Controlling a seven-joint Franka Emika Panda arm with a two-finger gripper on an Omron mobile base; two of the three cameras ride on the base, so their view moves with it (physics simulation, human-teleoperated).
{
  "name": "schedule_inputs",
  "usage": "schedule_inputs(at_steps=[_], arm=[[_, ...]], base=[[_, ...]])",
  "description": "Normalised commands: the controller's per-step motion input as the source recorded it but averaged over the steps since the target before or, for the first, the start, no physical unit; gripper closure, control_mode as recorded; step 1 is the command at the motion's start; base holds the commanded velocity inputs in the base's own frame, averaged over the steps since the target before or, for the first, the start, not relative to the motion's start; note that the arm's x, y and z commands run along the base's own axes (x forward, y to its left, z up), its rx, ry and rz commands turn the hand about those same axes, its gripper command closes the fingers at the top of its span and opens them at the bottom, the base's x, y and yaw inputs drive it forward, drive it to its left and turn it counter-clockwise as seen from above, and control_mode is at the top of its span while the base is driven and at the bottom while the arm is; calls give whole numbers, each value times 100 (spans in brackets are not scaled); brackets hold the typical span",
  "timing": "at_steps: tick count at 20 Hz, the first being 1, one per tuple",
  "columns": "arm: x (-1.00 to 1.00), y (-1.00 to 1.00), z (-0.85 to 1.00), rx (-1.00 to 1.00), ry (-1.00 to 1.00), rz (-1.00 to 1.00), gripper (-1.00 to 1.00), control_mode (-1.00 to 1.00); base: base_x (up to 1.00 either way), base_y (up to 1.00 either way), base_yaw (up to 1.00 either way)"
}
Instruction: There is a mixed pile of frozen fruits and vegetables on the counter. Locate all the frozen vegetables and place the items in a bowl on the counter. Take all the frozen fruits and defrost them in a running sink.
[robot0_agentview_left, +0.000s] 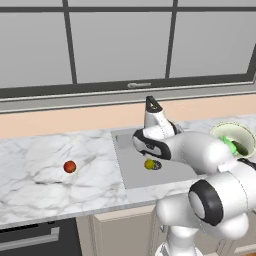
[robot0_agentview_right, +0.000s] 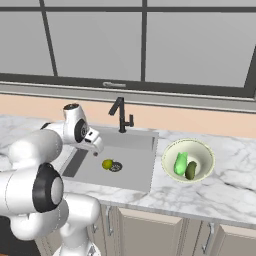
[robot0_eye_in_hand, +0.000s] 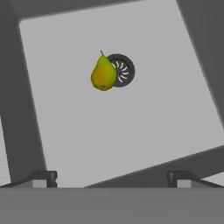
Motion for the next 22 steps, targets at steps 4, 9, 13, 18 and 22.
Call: schedule_inputs(at_steps=[4,9,13,18,22], arm=[[-32,39,69,0,18,-1,-100,-100],[-21,37,14,1,7,20,-100,-100],[0,33,-9,0,-4,44,-100,-100],[17,42,-5,1,-14,6,-100,-100],[24,59,-2,0,4,29,-100,-100]], base=[[0,0,0],[0,0,0],[0,0,0],[0,0,0],[0,0,0]])
